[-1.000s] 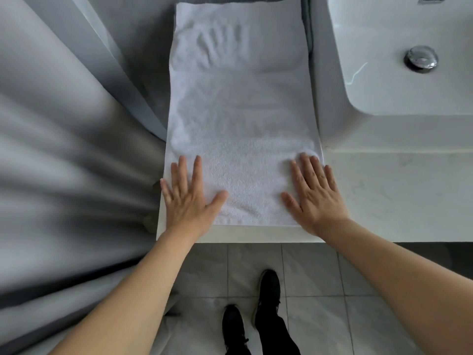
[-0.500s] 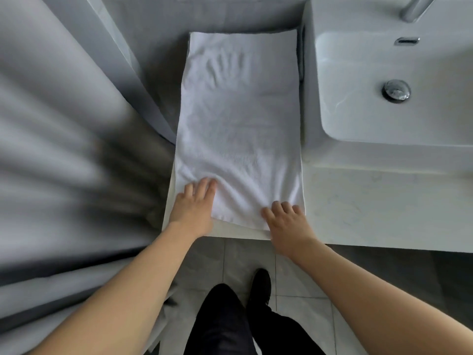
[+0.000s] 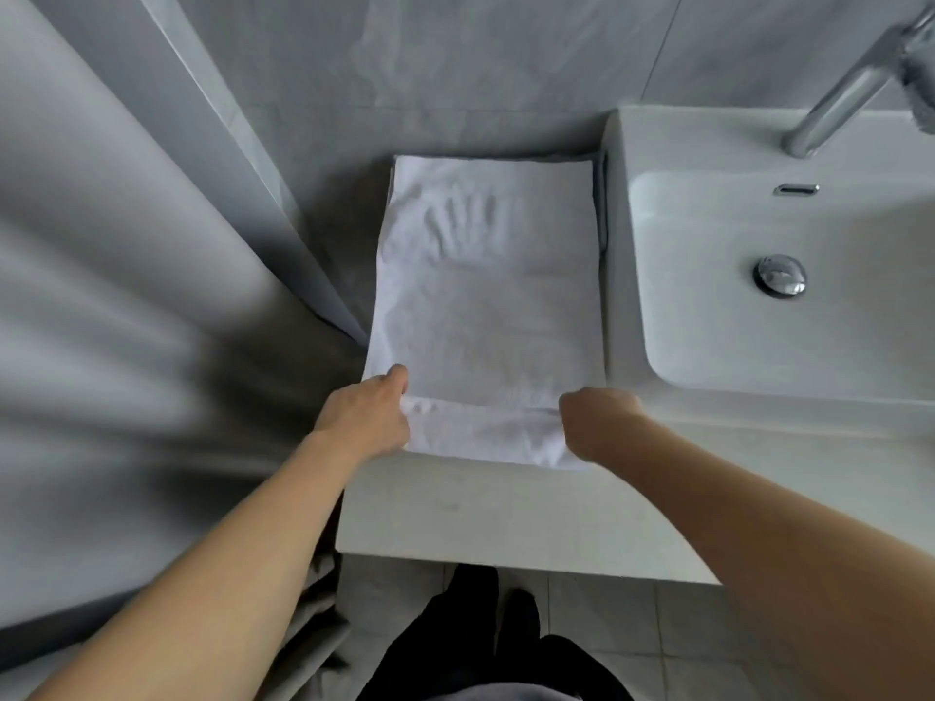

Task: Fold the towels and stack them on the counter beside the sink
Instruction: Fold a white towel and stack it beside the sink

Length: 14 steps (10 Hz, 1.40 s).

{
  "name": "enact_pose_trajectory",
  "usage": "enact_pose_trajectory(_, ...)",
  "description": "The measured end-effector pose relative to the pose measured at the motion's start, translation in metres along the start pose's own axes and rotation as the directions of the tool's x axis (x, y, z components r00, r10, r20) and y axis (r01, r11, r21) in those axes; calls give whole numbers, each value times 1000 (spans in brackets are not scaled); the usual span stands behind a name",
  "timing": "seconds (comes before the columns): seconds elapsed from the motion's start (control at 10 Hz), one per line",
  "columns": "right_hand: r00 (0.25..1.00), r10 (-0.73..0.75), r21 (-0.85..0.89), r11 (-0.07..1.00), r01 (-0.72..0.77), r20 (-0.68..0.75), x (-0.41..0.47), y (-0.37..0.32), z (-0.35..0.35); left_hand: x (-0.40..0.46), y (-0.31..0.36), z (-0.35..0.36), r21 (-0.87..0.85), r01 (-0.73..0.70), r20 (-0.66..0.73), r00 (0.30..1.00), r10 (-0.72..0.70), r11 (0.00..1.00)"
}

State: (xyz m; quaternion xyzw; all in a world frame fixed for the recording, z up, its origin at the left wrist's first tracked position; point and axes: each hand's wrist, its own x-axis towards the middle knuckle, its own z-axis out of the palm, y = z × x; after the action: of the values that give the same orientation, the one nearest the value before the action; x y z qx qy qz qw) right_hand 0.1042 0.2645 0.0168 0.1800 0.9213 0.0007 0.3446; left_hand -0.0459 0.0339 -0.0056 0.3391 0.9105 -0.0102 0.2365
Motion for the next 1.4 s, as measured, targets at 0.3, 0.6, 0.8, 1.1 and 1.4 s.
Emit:
enact_pose_trajectory(0.3,958,137,-263,943,-204,-252,85,51,-131,98,-31,-94,-608,71,-24,994,-108,791)
enact_pose_trajectory(0.6,924,177,-375,875,-305,-339,169,84,-204,212,-38,-142,-970,47,-33,948,-317,239)
enact_pose_trajectory(0.8,926,268,-377,855,-356,-266,240,100,-231,300,-43,-149,-951,75,-35,938,-345,301)
enact_pose_trajectory(1.1,924,165,-362,885,-294,-345,288,115,-201,352,-37,-127,-839,151,-133,875,-466,524)
enact_pose_trajectory(1.4,936,296,-588,730,-349,-189,294,98,-208,351,-23,-124,-706,222,-249,811,-529,673)
